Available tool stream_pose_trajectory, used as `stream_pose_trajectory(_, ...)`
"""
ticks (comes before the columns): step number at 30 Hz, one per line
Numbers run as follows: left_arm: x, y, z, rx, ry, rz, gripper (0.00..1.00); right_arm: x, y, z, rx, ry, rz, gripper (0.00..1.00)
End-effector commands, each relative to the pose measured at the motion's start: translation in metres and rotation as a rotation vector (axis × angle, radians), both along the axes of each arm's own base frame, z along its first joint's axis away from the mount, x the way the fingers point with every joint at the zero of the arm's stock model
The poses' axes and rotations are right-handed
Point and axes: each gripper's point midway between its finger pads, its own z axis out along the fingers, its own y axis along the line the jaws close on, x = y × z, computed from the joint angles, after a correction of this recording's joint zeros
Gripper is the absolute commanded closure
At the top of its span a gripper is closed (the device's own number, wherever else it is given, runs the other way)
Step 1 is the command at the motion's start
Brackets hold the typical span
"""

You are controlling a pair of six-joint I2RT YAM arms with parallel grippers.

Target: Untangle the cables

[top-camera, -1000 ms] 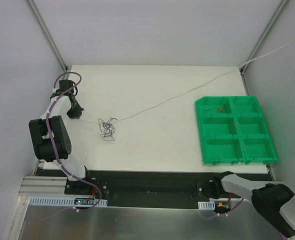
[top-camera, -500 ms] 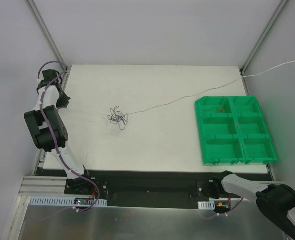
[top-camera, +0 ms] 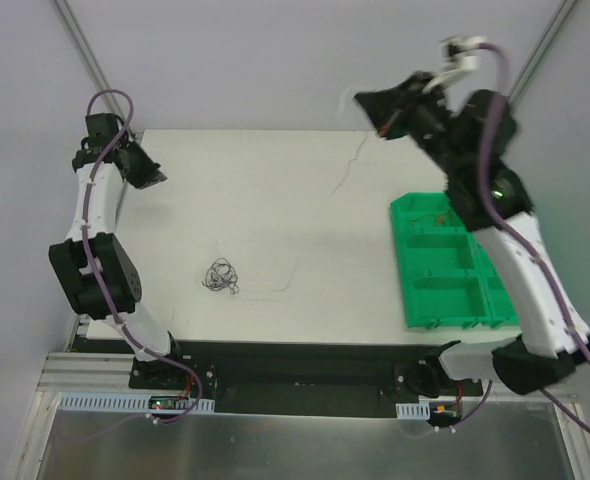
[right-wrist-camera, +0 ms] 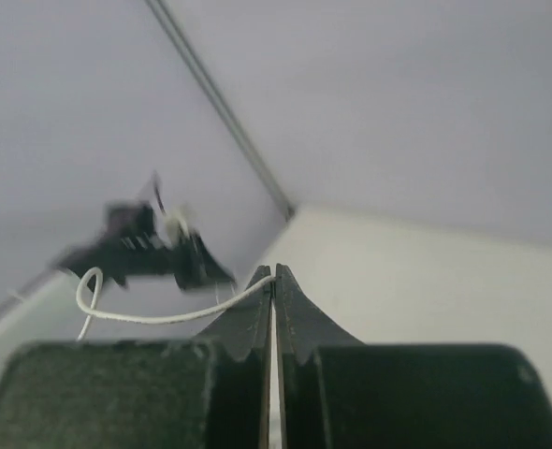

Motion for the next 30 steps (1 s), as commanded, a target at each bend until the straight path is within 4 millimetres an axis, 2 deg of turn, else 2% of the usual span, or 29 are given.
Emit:
stream_pose_trajectory(1, -0.020, -0.091, 0.098, -0.161, -0.206, -0.150, 1.00, 0.020, 0.078, -0.153, -0.156, 0.411, 0.319, 1.00)
stream_pose_trajectory(4, -0.033, -0.111, 0.138, -0.216, -0.285, -0.154, 1.00, 0.012, 0.089, -0.248, -0.324, 0.607, 0.399, 1.00)
stream_pose_trajectory(8, -0.047, -0.138, 0.189, -0.267, -0.386, -0.220, 1.00, -0.011, 0.081, -0.346, -0.502, 0.784, 0.439, 1.00)
stream_pose_trajectory(9, -0.050, -0.144, 0.198, -0.274, -0.404, -0.242, 1.00, -0.015, 0.076, -0.365, -0.540, 0.827, 0.439, 1.00)
stream_pose_trajectory(12, -0.060, -0.165, 0.226, -0.295, -0.469, -0.328, 1.00, -0.022, 0.064, -0.405, -0.636, 0.933, 0.426, 1.00)
stream_pose_trajectory(14, -0.068, -0.177, 0.246, -0.313, -0.512, -0.381, 1.00, -0.020, 0.056, -0.419, -0.700, 0.970, 0.394, 0.99)
stream_pose_trajectory(15, -0.072, -0.183, 0.258, -0.327, -0.538, -0.411, 1.00, -0.017, 0.051, -0.426, -0.739, 1.005, 0.370, 0.91)
stream_pose_trajectory(16, -0.075, -0.186, 0.269, -0.337, -0.561, -0.431, 1.00, -0.014, 0.047, -0.429, -0.773, 1.023, 0.352, 0.78)
stream_pose_trajectory(18, -0.082, -0.192, 0.292, -0.350, -0.614, -0.465, 1.00, -0.007, 0.042, -0.428, -0.839, 1.046, 0.326, 0.59)
stream_pose_trajectory(20, -0.090, -0.195, 0.311, -0.356, -0.657, -0.485, 1.00, 0.000, 0.050, -0.415, -0.849, 1.003, 0.352, 0.51)
stream_pose_trajectory(22, -0.097, -0.199, 0.322, -0.379, -0.676, -0.502, 1.00, 0.007, 0.073, -0.391, -0.805, 0.865, 0.409, 0.38)
stream_pose_trajectory(25, -0.106, -0.205, 0.332, -0.417, -0.684, -0.526, 1.00, 0.012, 0.121, -0.354, -0.663, 0.668, 0.505, 0.31)
stream_pose_trajectory(26, -0.107, -0.206, 0.333, -0.431, -0.682, -0.531, 1.00, 0.015, 0.133, -0.347, -0.605, 0.620, 0.511, 0.26)
stream_pose_trajectory(29, -0.109, -0.209, 0.345, -0.445, -0.709, -0.551, 1.00, 0.030, 0.172, -0.304, -0.454, 0.416, 0.493, 0.16)
stream_pose_trajectory(30, -0.113, -0.219, 0.348, -0.458, -0.713, -0.586, 1.00, 0.029, 0.183, -0.296, -0.444, 0.358, 0.504, 0.16)
